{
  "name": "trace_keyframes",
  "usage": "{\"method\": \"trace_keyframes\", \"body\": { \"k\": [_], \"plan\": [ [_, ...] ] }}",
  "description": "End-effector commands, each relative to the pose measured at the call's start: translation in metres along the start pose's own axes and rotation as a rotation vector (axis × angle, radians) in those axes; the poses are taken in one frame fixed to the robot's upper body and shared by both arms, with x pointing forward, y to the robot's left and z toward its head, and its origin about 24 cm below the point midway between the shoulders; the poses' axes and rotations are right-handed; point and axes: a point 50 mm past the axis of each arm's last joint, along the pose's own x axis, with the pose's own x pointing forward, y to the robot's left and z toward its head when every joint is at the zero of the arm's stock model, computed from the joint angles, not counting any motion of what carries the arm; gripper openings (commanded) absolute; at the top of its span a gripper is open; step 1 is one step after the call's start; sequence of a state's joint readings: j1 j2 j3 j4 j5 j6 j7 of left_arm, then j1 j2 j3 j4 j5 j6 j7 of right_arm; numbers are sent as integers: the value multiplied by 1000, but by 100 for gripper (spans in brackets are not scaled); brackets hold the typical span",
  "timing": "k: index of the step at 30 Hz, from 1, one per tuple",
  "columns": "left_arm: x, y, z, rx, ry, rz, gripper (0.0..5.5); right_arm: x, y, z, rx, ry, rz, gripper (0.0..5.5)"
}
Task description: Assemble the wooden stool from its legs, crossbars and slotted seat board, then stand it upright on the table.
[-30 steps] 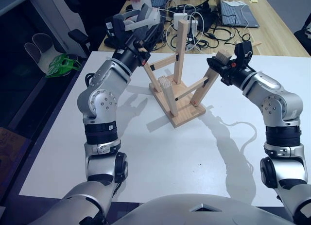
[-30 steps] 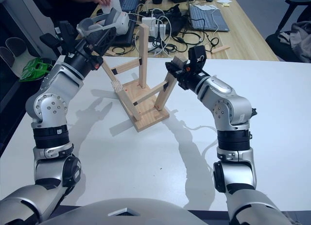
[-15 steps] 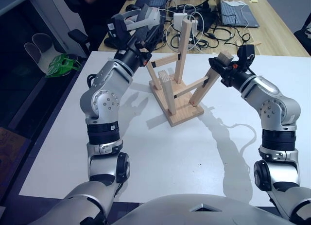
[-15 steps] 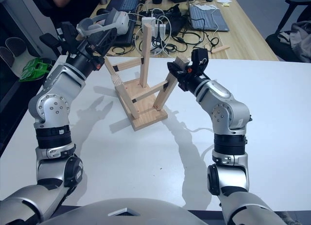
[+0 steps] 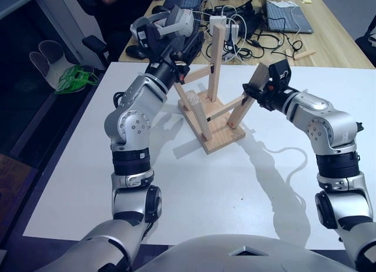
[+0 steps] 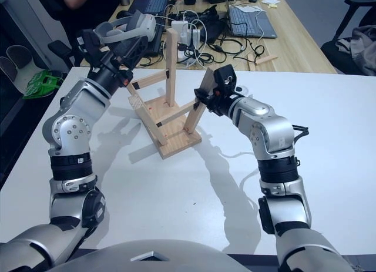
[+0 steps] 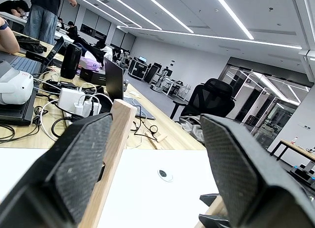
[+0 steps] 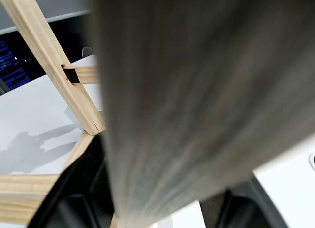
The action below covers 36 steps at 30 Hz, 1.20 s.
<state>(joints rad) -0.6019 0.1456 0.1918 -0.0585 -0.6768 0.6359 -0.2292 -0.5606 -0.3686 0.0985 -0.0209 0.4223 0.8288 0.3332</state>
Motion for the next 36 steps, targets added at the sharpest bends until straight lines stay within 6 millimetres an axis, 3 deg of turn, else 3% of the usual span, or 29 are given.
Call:
{"method": "trace_keyframes", "body": {
  "k": [1,4,8,19,22,26,29,36],
  "plan": [
    [2,0,1,10,-9,15,329,7,5,-63,114,291,-28,282],
    [1,1,1,9,-9,21,329,11,0,-35,223,52,-62,316],
    [0,0,-2,6,-7,27,329,0,-4,-2,383,-208,-2,316],
    [-2,-3,-5,-2,-10,26,329,-12,-9,20,424,-313,65,316],
    [-3,-4,-5,-3,-11,24,329,-9,-14,8,356,-218,7,316],
    [-3,-4,-6,-4,-9,26,329,-1,-17,-33,204,91,-77,316],
    [-2,-4,-5,-3,-10,27,329,3,-22,-53,176,212,-143,316],
    [-1,-3,-5,-7,-11,28,329,12,-20,-57,44,234,-184,316]
  ]
}}
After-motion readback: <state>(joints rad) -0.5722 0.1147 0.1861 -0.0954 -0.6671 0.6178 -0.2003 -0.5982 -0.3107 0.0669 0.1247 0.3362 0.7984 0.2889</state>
